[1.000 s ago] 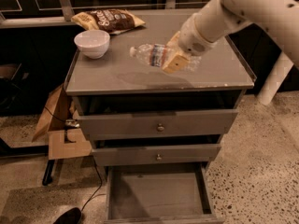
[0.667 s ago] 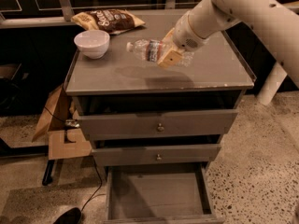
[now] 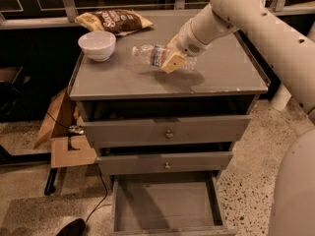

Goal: Pick water bottle from bottom drawer and place on counter

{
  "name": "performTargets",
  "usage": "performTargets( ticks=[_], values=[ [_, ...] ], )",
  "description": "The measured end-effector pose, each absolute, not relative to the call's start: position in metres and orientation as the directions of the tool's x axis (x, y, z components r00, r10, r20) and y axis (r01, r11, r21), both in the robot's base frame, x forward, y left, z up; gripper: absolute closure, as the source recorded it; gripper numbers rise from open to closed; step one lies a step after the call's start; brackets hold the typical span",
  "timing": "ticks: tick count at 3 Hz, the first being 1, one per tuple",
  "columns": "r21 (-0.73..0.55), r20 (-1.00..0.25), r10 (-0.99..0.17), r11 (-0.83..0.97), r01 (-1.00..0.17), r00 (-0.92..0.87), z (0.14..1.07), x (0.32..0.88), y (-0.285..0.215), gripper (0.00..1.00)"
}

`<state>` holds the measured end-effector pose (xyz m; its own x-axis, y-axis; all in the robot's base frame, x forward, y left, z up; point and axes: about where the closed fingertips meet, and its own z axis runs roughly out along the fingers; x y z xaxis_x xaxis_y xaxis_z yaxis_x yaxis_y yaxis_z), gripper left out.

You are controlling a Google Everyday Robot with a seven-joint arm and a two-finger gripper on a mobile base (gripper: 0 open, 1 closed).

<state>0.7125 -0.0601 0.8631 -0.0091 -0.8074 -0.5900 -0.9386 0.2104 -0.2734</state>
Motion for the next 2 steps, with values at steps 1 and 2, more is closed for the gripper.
performTargets(
  ticks=[1,2],
  values=[
    [-0.251,-0.592,-0.805,0.224,-0.942,-0.034,0.85,0.7212,-0.0594,1.0],
    [-0.251,-0.592,-0.805,0.224,-0.942,-0.034,0.8498,0.7213,-0.0594,0.81]
  ],
)
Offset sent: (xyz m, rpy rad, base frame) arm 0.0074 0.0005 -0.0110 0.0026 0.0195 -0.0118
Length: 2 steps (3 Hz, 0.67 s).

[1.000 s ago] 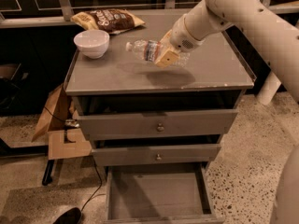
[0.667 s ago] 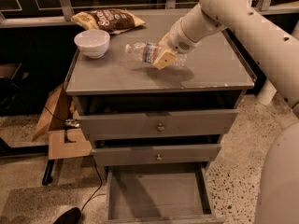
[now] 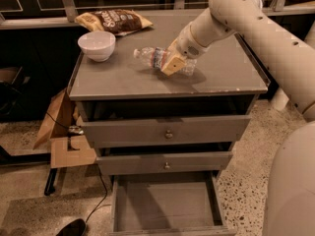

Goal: Pick water bottle from bottom drawer and place on counter

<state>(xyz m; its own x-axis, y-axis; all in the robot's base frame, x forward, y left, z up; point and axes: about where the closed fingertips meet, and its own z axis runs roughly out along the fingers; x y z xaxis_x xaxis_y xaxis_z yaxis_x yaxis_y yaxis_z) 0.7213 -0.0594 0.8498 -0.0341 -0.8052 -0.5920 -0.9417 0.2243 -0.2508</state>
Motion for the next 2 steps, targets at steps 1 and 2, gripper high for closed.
performTargets(
  ticks=[1,2],
  values=[
    [-0.251,-0.592,-0.805,0.224,-0.942,-0.034,0.8498,0.7213,-0.0594,0.58],
    [-0.251,-0.592,-0.805,0.224,-0.942,-0.034,0.8497,0.7213,-0.0593,0.35]
  ],
)
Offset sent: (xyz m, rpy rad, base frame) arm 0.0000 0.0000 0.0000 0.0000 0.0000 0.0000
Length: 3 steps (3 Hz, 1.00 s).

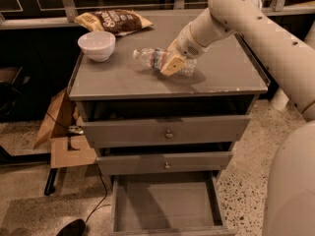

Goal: Pick water bottle from bottom drawer and place on counter

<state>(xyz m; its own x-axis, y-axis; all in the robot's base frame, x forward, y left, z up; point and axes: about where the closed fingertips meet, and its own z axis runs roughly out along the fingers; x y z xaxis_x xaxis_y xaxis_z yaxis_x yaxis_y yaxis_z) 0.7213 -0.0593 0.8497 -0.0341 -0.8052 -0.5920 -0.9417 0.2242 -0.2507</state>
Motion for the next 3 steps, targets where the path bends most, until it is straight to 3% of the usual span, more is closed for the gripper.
performTargets(
  ticks=[1,2,3],
  values=[
    [-0.251,-0.592,-0.805,0.224,-0.942,-0.034,0.8497,0.7213,-0.0593,0.12],
    [-0.251,-0.592,-0.805,0.224,-0.942,-0.034,0.8497,0.7213,-0.0593,0.0],
    [-0.251,-0.592,-0.805,0.224,-0.942,-0.034,0.8496,0.7213,-0.0593,0.0]
  ],
)
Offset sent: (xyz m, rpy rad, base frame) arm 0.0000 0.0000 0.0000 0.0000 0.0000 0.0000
